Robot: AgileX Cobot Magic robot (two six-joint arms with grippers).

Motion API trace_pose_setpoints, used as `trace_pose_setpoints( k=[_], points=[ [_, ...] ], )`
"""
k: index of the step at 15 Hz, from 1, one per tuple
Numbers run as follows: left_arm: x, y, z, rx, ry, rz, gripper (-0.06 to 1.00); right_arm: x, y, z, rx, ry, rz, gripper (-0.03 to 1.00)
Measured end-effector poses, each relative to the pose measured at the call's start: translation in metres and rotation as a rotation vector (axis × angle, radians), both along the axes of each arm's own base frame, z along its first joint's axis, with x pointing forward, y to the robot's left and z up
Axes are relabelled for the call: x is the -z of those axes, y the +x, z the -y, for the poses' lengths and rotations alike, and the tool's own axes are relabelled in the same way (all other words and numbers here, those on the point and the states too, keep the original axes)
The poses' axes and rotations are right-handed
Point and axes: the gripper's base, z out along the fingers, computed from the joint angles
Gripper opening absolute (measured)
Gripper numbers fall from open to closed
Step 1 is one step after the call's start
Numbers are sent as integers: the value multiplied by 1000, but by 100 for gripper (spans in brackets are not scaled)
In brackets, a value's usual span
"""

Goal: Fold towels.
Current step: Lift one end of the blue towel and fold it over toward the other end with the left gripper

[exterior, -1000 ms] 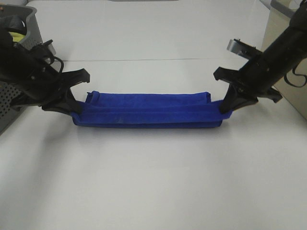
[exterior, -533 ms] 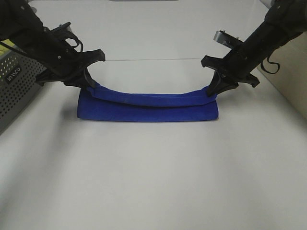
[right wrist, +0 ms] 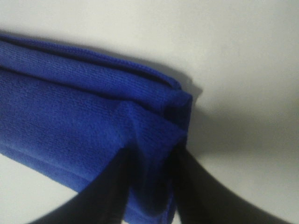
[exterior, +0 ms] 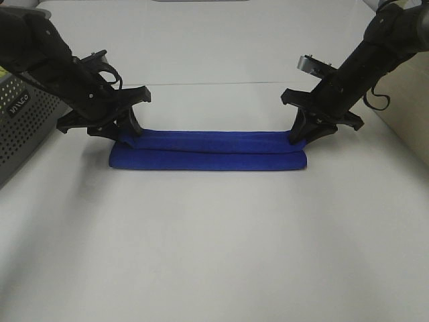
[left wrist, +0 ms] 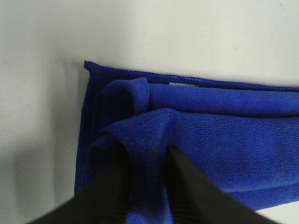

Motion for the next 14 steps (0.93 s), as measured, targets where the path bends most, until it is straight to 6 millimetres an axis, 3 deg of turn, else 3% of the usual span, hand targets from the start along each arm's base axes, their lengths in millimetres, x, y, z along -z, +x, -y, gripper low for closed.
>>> trace_pose_setpoints(
  k=[2,4,6,12,14],
  points=[
    [-3,0,-1,13,17,10,73,-1,-4,-1,-16,10,-34,68],
    [-8,0,-3,40,57,31,76,-8,-4,-1,-18,11,-22,80],
    [-7,0,-5,42,79,22,76,-19,-5,-1,-25,14,-9,82],
    [22,1,-4,18,71,-30,76,-19,-5,0,-33,2,-10,82],
    [23,2,-4,11,72,-15,69,-19,-5,0,-33,2,-10,82]
  ],
)
